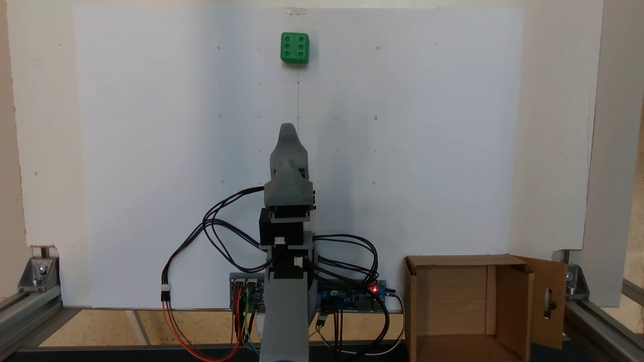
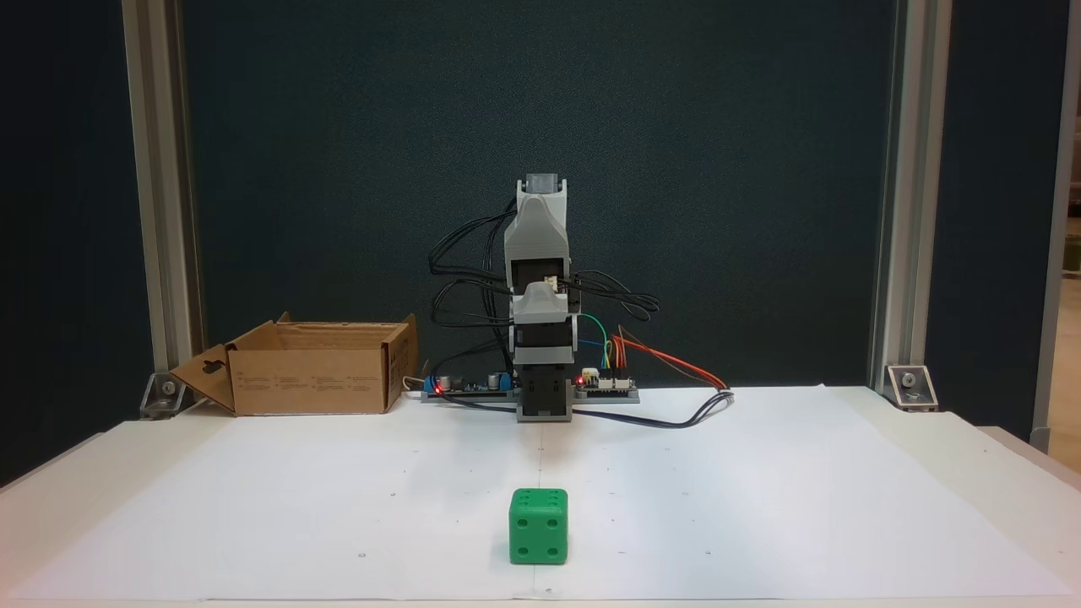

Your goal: Grasp a green dice and put it in the bin.

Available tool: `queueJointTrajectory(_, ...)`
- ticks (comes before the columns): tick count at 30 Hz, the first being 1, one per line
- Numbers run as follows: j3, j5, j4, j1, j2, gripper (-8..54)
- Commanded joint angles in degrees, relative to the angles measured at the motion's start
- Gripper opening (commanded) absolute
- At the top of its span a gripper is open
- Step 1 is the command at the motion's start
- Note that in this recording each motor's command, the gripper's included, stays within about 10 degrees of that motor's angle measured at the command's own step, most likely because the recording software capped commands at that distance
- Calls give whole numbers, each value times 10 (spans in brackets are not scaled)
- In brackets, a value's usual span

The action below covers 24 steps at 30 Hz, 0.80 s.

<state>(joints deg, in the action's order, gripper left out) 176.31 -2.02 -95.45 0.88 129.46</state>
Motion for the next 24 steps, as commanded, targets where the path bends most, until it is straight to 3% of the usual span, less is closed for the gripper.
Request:
queueJointTrajectory(1,29,-6,-33,0,62,447)
queueJointTrajectory(24,28,-5,-30,1,62,447)
